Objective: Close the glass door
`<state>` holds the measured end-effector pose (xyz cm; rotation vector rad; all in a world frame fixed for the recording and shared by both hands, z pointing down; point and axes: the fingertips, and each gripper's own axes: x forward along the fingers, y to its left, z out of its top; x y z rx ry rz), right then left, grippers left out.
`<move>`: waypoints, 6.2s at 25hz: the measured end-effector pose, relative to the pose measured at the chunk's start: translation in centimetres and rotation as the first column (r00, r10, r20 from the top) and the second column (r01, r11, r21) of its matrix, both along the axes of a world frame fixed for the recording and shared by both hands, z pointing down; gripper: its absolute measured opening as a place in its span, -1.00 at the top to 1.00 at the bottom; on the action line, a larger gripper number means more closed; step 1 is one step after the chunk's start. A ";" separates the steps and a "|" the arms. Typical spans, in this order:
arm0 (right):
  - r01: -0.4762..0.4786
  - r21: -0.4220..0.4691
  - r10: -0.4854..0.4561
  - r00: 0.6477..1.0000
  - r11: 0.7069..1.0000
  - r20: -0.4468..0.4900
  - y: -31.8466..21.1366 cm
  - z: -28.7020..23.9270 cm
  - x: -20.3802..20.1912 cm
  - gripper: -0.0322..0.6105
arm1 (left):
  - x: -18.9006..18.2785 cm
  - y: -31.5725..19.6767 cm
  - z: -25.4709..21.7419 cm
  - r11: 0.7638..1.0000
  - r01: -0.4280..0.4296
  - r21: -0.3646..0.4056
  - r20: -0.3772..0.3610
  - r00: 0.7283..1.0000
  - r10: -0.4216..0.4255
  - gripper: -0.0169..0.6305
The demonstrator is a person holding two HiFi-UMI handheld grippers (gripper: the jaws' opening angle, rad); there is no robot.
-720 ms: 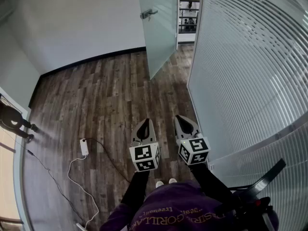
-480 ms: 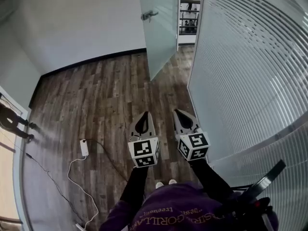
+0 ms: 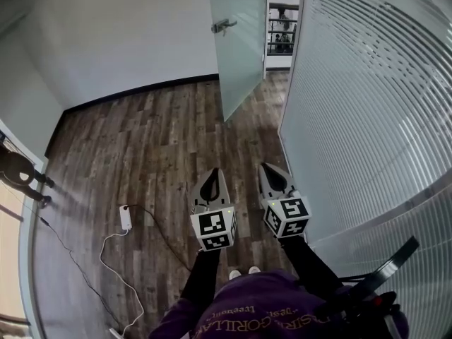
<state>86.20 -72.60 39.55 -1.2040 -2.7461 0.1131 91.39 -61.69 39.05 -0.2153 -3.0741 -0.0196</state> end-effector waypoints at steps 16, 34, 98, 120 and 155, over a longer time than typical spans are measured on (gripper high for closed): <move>0.040 0.028 -0.039 0.999 0.999 -0.020 4.9 0.8 2.7 0.91 | 2.4 3.9 1.3 1.000 -0.014 -0.017 -0.047 0.999 0.013 0.94; 0.103 0.022 -0.103 0.994 0.994 -0.024 11.1 3.1 -7.3 0.91 | -6.5 10.7 4.2 0.993 0.096 0.065 -0.034 0.995 -0.094 0.94; 0.281 0.042 -0.280 0.959 0.959 -0.038 55.5 5.5 -39.5 0.91 | -35.5 53.5 6.4 0.946 0.304 0.110 -0.045 0.953 -0.301 0.95; 0.362 0.079 -0.363 0.932 0.929 -0.005 69.2 5.3 -55.6 0.91 | -51.7 66.2 5.7 0.927 0.366 0.081 -0.057 0.930 -0.362 0.94; 0.141 0.057 -0.141 0.990 0.988 -0.015 89.8 6.7 -69.0 0.91 | -67.0 88.3 6.6 0.984 0.152 0.092 -0.026 0.988 -0.151 0.94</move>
